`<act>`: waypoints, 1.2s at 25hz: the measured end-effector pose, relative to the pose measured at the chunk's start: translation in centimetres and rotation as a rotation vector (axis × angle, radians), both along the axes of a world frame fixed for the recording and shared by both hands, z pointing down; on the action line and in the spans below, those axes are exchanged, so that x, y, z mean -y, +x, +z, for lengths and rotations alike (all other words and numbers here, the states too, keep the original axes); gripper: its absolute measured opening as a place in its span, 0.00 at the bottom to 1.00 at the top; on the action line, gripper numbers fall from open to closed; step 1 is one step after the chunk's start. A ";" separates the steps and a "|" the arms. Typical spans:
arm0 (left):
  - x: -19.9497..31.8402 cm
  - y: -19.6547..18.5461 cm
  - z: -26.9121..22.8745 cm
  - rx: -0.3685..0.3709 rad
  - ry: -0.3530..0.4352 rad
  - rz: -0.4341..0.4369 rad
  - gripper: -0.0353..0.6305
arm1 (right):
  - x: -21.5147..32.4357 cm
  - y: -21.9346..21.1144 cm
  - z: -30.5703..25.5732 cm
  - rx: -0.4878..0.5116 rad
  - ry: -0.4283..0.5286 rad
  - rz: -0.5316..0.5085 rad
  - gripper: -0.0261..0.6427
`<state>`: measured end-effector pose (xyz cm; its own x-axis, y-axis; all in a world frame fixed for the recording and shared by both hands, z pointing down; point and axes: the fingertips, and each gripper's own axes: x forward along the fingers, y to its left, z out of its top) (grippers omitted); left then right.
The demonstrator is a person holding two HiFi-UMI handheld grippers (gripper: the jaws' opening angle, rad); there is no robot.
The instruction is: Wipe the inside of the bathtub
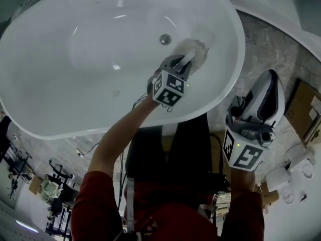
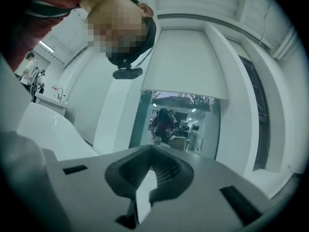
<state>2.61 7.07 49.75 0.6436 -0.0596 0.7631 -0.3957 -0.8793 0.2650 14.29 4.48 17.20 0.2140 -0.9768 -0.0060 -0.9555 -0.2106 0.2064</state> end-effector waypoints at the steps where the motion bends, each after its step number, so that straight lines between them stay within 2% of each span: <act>1: -0.7 0.1 -1.4 -0.009 -0.009 0.026 0.19 | -0.6 -0.1 -0.9 -0.004 0.010 0.014 0.06; 6: -6.8 1.2 -6.8 -0.038 -0.096 0.215 0.20 | -3.5 0.2 -4.6 -0.019 0.046 0.074 0.06; 9: -9.7 1.9 -7.5 -0.022 -0.103 0.313 0.19 | -5.0 0.4 -5.6 -0.031 0.055 0.101 0.06; 11: -11.2 2.2 -7.2 -0.004 -0.115 0.346 0.19 | -6.0 0.7 -5.7 -0.032 0.051 0.111 0.06; 22: -12.8 3.1 -4.8 0.027 -0.121 0.335 0.19 | -7.0 3.0 -3.2 0.008 0.028 0.103 0.06; 30: -12.1 3.0 -2.3 0.056 -0.117 0.292 0.19 | -5.0 3.0 -0.9 0.039 0.002 0.036 0.06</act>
<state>5.66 19.13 47.46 0.5775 0.2117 0.7885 -0.1477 -0.9228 0.3559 17.28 9.50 16.29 0.2488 -0.9686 0.0010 -0.9548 -0.2451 0.1682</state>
